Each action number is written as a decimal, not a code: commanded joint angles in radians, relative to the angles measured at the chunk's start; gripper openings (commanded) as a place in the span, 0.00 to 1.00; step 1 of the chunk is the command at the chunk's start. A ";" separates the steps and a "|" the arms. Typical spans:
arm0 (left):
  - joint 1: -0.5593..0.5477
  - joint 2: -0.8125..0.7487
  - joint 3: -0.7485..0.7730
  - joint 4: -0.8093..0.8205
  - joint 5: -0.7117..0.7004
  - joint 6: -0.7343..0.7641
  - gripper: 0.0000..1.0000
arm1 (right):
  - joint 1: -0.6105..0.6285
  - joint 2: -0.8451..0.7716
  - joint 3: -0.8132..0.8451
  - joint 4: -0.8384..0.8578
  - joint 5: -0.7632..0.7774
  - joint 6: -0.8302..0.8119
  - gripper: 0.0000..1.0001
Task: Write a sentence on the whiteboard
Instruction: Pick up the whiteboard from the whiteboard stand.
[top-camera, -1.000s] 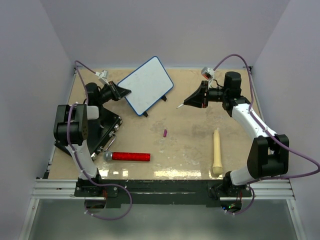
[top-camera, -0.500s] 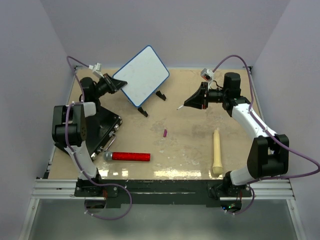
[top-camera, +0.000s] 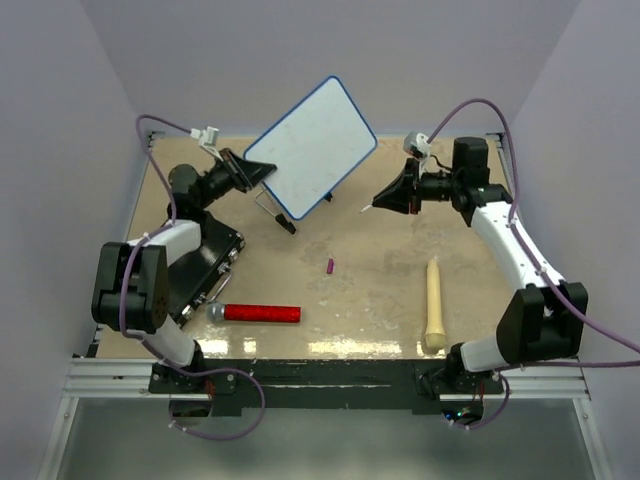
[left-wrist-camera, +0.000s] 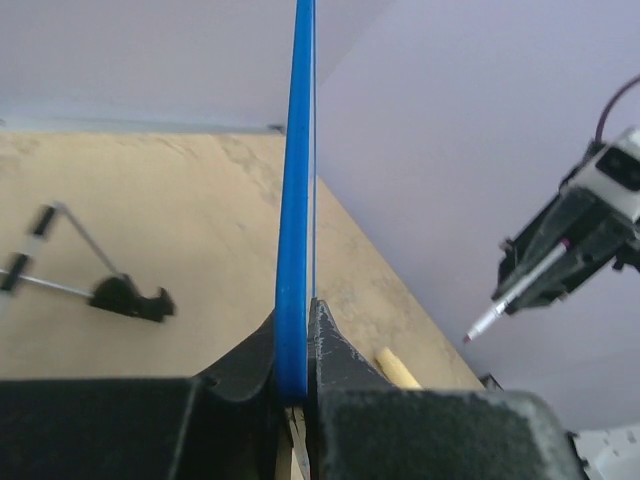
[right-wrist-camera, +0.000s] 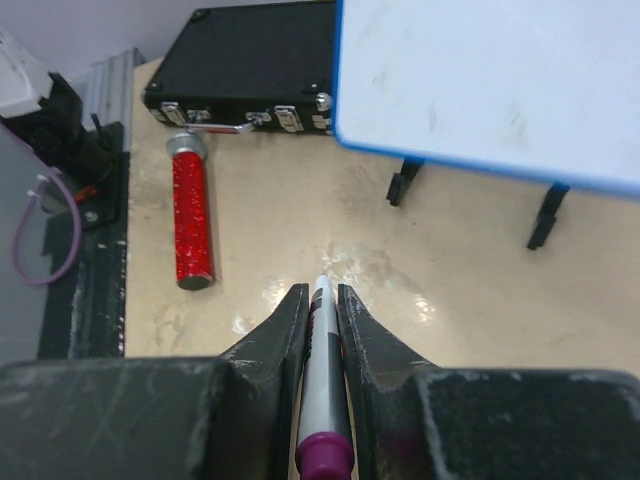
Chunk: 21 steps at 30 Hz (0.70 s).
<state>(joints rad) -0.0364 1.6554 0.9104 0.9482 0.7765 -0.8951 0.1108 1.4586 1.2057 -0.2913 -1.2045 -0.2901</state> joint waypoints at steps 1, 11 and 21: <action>-0.126 -0.101 -0.102 0.127 -0.037 -0.027 0.00 | 0.000 -0.139 0.081 -0.173 0.080 -0.188 0.00; -0.385 -0.187 -0.323 0.167 -0.272 0.012 0.00 | -0.003 -0.317 0.060 -0.407 0.220 -0.373 0.00; -0.474 -0.140 -0.416 0.230 -0.301 -0.004 0.00 | -0.003 -0.357 -0.038 -0.385 0.180 -0.409 0.00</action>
<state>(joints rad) -0.4866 1.5291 0.4824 0.9855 0.5144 -0.8982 0.1108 1.1191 1.1786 -0.6449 -1.0122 -0.6373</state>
